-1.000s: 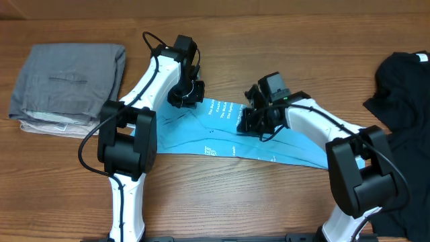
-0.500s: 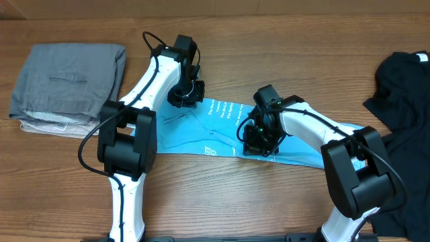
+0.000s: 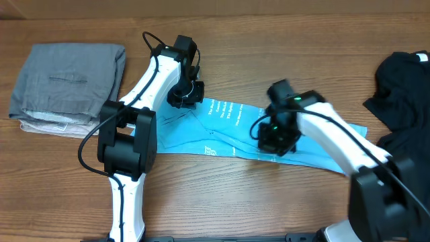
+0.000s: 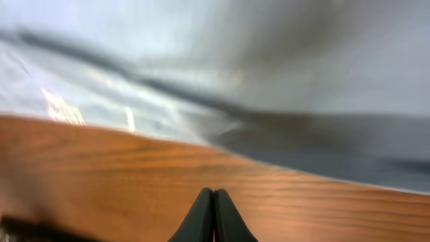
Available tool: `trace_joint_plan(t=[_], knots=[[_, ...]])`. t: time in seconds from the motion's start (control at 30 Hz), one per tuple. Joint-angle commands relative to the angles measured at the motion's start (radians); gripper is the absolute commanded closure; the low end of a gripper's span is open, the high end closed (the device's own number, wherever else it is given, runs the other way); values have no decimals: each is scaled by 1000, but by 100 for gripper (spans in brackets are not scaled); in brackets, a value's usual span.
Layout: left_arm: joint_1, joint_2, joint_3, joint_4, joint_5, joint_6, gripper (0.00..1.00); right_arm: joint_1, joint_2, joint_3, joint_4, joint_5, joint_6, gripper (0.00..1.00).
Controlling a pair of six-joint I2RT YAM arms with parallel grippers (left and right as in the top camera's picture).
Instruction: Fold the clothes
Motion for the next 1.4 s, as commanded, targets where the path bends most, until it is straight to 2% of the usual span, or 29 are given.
trace_joint_plan(t=[0.0,0.27,0.63,0.8,0.97,1.07,1.13,1.17,1.2,1.27,1.33,1.37], knots=[[4,-39,26,4,12,24,96,-69,-43,27,23,159,13,96],[4,-39,26,4,12,23,96,-178,6,-56,122,214,13,96],[5,-39,26,0,12,24,96,-279,14,-215,68,344,40,96],[7,-43,43,-5,8,24,96,-362,-6,-170,-8,343,38,96],[22,-97,134,-32,8,0,96,-455,-43,-57,-70,343,4,96],[35,-164,190,-60,2,-32,93,-526,-45,11,-114,343,-34,87],[46,-215,206,-74,-16,-57,91,-576,-45,23,-116,343,-60,66],[54,-243,207,-80,-33,-73,90,-607,-45,22,-112,343,-60,50],[63,-266,207,-89,-53,-89,88,-631,-44,21,-109,343,-60,44],[87,-312,207,-113,-105,-121,78,-679,-44,19,-103,331,-88,40],[117,-344,207,-138,-139,-123,63,-720,-44,15,-82,272,-153,39],[132,-352,207,-146,-147,-124,51,-736,-44,12,-71,243,-187,39]])
